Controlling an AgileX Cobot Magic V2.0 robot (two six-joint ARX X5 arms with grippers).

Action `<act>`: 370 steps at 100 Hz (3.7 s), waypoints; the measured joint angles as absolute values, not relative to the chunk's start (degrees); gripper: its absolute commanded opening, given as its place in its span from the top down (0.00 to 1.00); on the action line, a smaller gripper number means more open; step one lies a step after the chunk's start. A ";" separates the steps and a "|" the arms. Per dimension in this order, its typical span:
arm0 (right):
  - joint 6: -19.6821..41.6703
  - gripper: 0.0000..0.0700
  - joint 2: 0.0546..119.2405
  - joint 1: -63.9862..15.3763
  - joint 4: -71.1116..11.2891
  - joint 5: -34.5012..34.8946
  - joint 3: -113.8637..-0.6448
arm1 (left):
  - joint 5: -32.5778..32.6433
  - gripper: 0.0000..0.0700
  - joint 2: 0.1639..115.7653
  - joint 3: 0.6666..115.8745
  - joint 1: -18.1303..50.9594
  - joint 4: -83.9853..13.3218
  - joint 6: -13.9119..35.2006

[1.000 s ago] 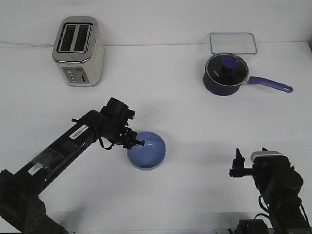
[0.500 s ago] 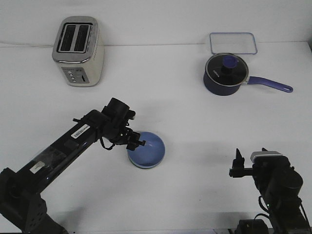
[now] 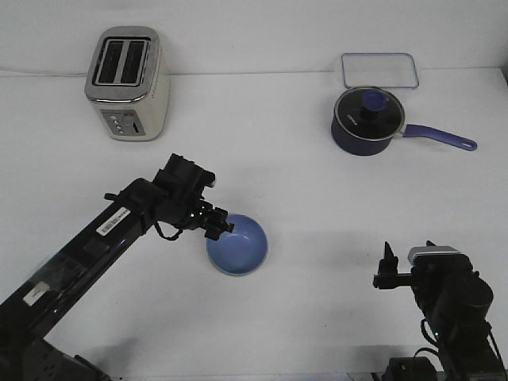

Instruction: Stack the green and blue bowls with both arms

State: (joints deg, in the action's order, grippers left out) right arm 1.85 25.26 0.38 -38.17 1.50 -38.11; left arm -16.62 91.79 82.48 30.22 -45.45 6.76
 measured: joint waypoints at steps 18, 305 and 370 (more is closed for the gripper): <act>1.85 0.19 25.26 0.38 -38.22 1.50 -38.11 | -9.91 0.61 86.91 82.48 27.11 -47.57 6.61; 1.87 1.00 25.26 0.38 -36.14 1.50 -38.11 | 3.11 0.98 27.62 43.64 6.11 -26.63 11.16; 1.85 1.00 25.26 0.38 -36.14 1.50 -38.11 | 3.14 0.98 5.63 22.20 1.45 -6.83 4.10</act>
State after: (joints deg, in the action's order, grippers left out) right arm 1.85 25.26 0.38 -36.14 1.50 -38.11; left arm 3.14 5.63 22.20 1.45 -6.83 4.10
